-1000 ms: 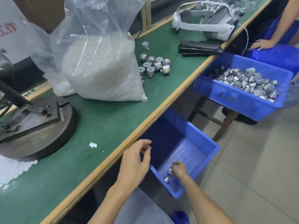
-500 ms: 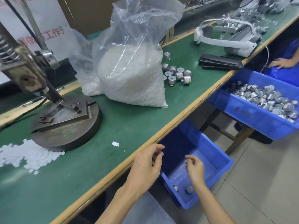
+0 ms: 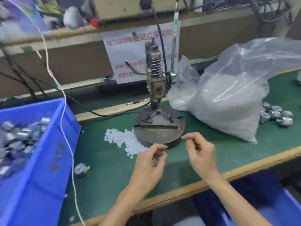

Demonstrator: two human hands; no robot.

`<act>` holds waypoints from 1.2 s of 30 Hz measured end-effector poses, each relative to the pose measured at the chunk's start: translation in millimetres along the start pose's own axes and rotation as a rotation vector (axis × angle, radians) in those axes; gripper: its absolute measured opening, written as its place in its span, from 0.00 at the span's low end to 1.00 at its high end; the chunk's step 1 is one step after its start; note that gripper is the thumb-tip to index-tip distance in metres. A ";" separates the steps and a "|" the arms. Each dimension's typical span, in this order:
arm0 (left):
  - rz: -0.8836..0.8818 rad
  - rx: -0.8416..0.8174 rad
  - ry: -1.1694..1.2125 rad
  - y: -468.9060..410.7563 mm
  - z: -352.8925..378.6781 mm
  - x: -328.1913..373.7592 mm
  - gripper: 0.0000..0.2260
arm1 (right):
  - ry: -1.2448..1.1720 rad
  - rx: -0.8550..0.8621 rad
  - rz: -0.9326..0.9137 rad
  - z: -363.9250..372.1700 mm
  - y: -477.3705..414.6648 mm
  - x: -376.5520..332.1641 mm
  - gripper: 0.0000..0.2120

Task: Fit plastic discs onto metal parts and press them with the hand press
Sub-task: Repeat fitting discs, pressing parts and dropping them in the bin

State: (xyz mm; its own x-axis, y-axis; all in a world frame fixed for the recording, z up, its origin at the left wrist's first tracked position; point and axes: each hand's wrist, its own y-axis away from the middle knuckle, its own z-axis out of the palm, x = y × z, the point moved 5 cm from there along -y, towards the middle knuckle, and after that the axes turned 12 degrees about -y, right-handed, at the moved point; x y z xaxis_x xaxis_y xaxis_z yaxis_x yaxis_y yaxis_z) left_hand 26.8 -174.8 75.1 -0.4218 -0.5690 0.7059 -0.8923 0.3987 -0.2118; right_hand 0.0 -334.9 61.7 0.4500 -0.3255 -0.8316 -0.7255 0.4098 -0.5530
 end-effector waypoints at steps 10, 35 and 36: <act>-0.236 0.373 -0.320 36.8 -180.6 -45.9 0.14 | -0.244 -0.573 -0.239 225.7 -10.6 -95.6 0.09; -0.711 -0.649 -0.719 112.8 -280.4 -201.9 0.13 | 0.293 -1.161 -0.402 378.9 29.4 -148.9 0.10; -0.653 -0.467 -0.686 106.5 -287.1 -189.7 0.11 | 0.227 -1.152 -0.371 375.4 28.1 -149.6 0.09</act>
State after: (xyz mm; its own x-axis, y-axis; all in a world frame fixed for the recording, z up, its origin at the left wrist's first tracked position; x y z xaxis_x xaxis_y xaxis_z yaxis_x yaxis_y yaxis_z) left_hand 58.0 182.1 112.7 -0.0131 -0.9996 0.0247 -0.8901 0.0229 0.4553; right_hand 107.8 45.2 151.2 0.7094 -0.4501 -0.5424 -0.6607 -0.6926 -0.2894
